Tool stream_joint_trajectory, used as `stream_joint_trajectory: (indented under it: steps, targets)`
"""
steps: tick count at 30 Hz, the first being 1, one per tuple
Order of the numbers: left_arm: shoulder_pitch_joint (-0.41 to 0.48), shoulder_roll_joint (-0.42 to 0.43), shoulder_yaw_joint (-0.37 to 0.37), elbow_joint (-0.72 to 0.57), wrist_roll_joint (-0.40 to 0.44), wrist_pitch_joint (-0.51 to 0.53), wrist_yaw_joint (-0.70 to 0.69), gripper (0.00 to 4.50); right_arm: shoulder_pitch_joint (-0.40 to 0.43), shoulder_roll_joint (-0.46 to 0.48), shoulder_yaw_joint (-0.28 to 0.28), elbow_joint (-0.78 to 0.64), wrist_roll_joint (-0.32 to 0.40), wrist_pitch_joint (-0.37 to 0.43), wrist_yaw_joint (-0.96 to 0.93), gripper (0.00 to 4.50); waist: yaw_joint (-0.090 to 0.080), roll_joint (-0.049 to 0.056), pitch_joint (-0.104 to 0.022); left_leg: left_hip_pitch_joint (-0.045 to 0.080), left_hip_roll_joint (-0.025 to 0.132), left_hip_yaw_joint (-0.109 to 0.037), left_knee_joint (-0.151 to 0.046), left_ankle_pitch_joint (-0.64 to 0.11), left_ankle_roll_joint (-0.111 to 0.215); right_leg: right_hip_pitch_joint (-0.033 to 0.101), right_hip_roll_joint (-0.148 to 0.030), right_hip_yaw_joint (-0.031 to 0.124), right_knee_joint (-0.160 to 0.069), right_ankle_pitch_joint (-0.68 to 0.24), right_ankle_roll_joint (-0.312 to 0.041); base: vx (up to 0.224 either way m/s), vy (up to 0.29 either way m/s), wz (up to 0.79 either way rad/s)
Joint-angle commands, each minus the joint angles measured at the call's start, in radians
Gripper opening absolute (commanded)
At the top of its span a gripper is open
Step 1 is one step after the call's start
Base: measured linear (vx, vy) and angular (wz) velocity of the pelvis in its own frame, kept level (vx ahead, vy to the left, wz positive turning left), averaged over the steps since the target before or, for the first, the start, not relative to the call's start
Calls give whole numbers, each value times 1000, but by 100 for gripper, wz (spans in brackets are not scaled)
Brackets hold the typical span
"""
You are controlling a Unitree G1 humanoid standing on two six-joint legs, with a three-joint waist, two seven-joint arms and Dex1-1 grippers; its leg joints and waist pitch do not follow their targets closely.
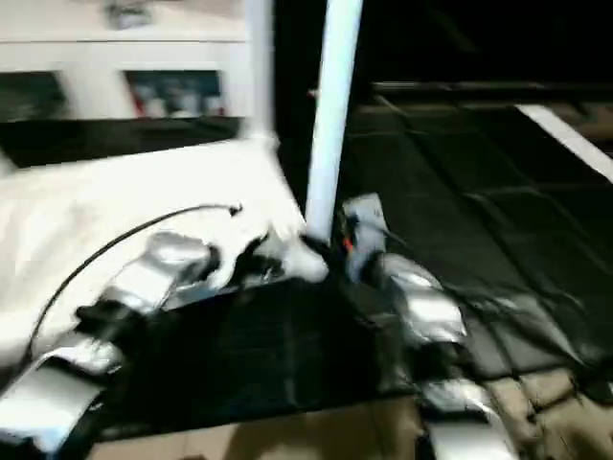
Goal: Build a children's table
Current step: Rotate leg to tighten
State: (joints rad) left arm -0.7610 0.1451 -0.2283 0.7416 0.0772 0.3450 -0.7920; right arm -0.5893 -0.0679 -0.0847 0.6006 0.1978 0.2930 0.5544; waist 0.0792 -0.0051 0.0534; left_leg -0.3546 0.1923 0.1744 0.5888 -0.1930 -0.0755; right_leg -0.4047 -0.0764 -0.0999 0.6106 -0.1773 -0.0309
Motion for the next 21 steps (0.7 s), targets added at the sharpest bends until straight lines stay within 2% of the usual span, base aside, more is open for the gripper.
stream_joint_trajectory:
  steps: [1, 3, 6, 7, 9, 13, 16, 17, 18, 19, 21]
  targets:
    - [-63, -76, 38, -27, -34, -4, 99, 0, -30, 140, 81, 64, 28, 76, -12, 204, 14, -5, -74, -12, 28, -16, -61, -73, 35, 69, -81, 55, -75, -195, -170, 0, 0, 0]
    - [-72, -86, 45, -24, -25, 6, 138, 0, -77, 176, 69, 117, 7, 51, -81, 204, 8, -3, -76, -12, 29, -15, -60, -50, 50, 70, -80, 56, -67, -138, -196, 0, 0, 0]
    - [-64, -71, 23, -38, -3, -8, 123, 0, -76, 172, 75, 113, -8, 37, -63, 204, 13, 0, -76, -5, 31, -11, -57, -39, 72, 65, -78, 57, -65, -90, -213, 0, 0, 0]
    - [-63, -71, 22, -38, -1, -9, 123, 0, -76, 172, 73, 113, -9, 38, -64, 237, 16, 1, -77, -4, 34, -12, -57, -29, 82, 66, -79, 59, -59, -52, -225, 0, 0, 0]
    - [-50, -51, 10, -43, 9, -27, 105, 0, -50, 148, 68, 92, -11, 43, -46, 269, 19, 2, -76, -1, 37, -12, -58, -36, 88, 67, -80, 59, -55, -23, -240, 0, 0, 0]
    - [-29, -21, 1, -57, 6, -42, 55, 0, -6, 88, 77, 57, -20, 27, -4, 305, 20, 1, -73, -1, 36, -11, -60, -75, 80, 71, -82, 60, -62, -61, -229, 0, 0, 0]
    - [-17, 2, -15, -61, 16, -71, 20, 0, 19, 46, 88, 37, -34, 5, 42, 325, 17, -1, -71, -8, 34, -13, -61, -89, 74, 76, -83, 58, -66, -100, -217, 0, 0, 0]
    - [-10, 15, -21, -63, 17, -85, -4, 0, 36, 16, 98, 20, -41, -7, 77, 337, 17, 3, -72, -5, 36, -13, -61, -96, 70, 73, -85, 58, -70, -130, -207, 0, 0, 0]
    - [-1, 39, -30, -66, 19, -96, -43, 0, 68, -41, 117, -15, -48, -26, 152, 357, 18, 2, -71, -4, 36, -13, -60, -95, 72, 71, -84, 58, -73, -138, -202, 0, 0, 0]
    - [2, 52, -35, -66, 21, -103, -61, 0, 86, -71, 125, -35, -49, -32, 192, 357, 25, 2, -72, 1, 38, -11, -58, -94, 77, 69, -83, 60, -72, -128, -200, 0, 0, 0]
    - [6, 69, -48, -64, 27, -135, -86, 0, 100, -103, 126, -50, -46, -32, 229, 369, 28, 0, -73, -2, 39, -12, -58, -75, 89, 69, -81, 60, -62, -72, -218, 0, 0, 0]
